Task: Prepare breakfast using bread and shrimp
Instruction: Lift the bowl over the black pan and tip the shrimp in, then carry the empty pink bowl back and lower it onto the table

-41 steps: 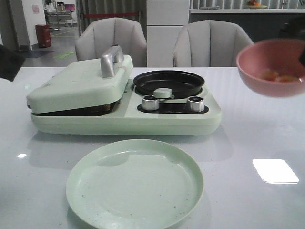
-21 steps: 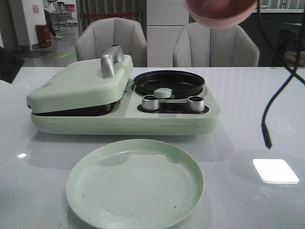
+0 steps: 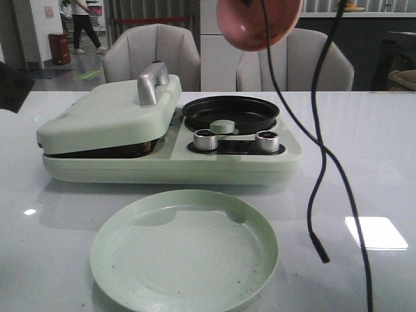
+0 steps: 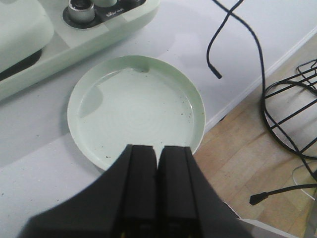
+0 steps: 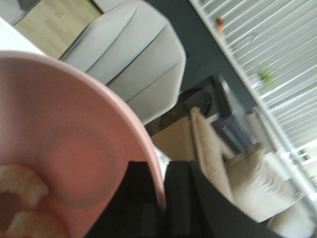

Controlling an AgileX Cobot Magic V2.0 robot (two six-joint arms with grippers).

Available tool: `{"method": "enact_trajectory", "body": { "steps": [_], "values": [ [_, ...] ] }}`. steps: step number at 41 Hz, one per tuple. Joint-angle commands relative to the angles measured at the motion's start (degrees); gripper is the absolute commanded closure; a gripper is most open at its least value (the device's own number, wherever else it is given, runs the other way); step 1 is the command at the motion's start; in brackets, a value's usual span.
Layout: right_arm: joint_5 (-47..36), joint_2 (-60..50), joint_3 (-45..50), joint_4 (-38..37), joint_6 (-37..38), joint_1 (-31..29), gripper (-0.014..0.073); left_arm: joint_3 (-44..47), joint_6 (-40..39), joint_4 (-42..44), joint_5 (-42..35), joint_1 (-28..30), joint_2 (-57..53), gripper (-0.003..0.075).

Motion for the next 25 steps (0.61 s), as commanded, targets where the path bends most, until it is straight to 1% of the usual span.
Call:
{"method": "enact_trajectory", "body": {
  "steps": [1,7,13,25],
  "values": [
    [3.7,-1.6,-2.2,-11.1,2.8,1.4,0.0550,-1.6,-0.4,-2.1,-2.9,-0.5,-0.6,0.0619],
    [7.3,1.2,-2.2,-15.2,2.7,3.1,0.0550,-1.6,-0.4,-2.1,-2.9,-0.5,-0.6,0.0619],
    [11.2,4.4,-2.3,-15.2,1.9,4.4,0.0550,-1.6,-0.4,-2.1,-2.9,-0.5,-0.6,0.0619],
    [13.4,9.8,-2.3,-15.2,-1.0,5.3,0.0550,-1.6,-0.4,-2.1,-3.0,-0.5,-0.6,0.0619]
  ]
}}
